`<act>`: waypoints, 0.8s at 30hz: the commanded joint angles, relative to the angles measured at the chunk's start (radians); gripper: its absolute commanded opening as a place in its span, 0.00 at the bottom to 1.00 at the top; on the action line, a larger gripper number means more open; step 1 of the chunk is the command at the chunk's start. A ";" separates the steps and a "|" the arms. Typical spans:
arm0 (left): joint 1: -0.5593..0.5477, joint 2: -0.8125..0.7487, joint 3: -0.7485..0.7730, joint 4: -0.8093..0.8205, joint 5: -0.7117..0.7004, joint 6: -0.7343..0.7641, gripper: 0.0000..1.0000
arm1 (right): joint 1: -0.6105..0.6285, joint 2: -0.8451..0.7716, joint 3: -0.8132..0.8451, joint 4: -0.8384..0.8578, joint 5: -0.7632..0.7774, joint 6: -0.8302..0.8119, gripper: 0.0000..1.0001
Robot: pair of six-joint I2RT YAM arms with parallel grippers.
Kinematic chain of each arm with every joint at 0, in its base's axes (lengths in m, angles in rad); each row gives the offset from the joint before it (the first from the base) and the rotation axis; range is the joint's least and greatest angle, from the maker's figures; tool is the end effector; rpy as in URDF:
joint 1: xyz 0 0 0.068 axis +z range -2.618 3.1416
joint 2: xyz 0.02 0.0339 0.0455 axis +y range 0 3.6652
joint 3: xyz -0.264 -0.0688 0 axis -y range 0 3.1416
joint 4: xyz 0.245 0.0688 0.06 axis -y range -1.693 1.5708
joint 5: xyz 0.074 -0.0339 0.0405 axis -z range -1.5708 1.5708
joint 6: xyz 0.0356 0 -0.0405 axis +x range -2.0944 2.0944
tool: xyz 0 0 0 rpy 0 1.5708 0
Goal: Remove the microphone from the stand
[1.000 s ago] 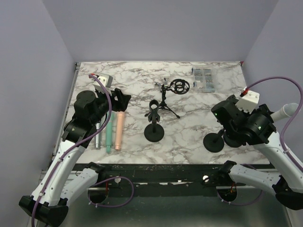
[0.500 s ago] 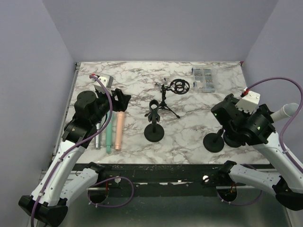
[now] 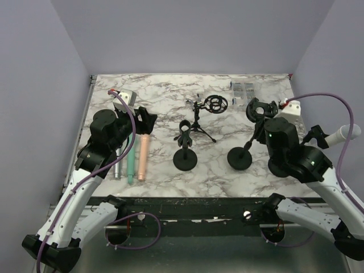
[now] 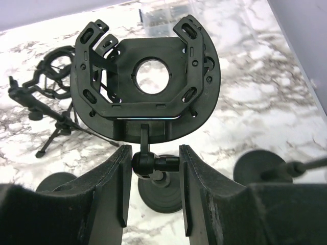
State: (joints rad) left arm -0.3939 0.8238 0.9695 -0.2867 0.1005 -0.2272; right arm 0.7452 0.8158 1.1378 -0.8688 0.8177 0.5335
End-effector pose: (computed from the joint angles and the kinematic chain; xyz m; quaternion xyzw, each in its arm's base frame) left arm 0.1673 -0.0734 0.3868 0.0956 0.7488 -0.2362 0.6118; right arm 0.1179 0.0735 0.3891 0.1092 0.8160 -0.0099 0.5675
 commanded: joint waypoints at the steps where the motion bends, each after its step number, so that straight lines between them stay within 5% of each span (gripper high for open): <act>1: -0.008 -0.001 -0.012 0.012 -0.027 0.017 0.66 | 0.000 0.129 0.025 0.268 -0.008 -0.162 0.01; 8: -0.016 0.002 -0.014 0.011 -0.041 0.025 0.66 | -0.010 0.280 0.060 0.421 0.044 -0.257 0.01; 24: -0.044 0.004 -0.014 0.008 -0.050 0.034 0.66 | -0.261 0.458 0.161 0.583 -0.173 -0.277 0.01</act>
State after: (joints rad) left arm -0.4297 0.8288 0.9642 -0.2863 0.0719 -0.2058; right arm 0.5148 1.2552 1.2274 -0.3981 0.7029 0.2592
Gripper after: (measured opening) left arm 0.657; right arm 0.429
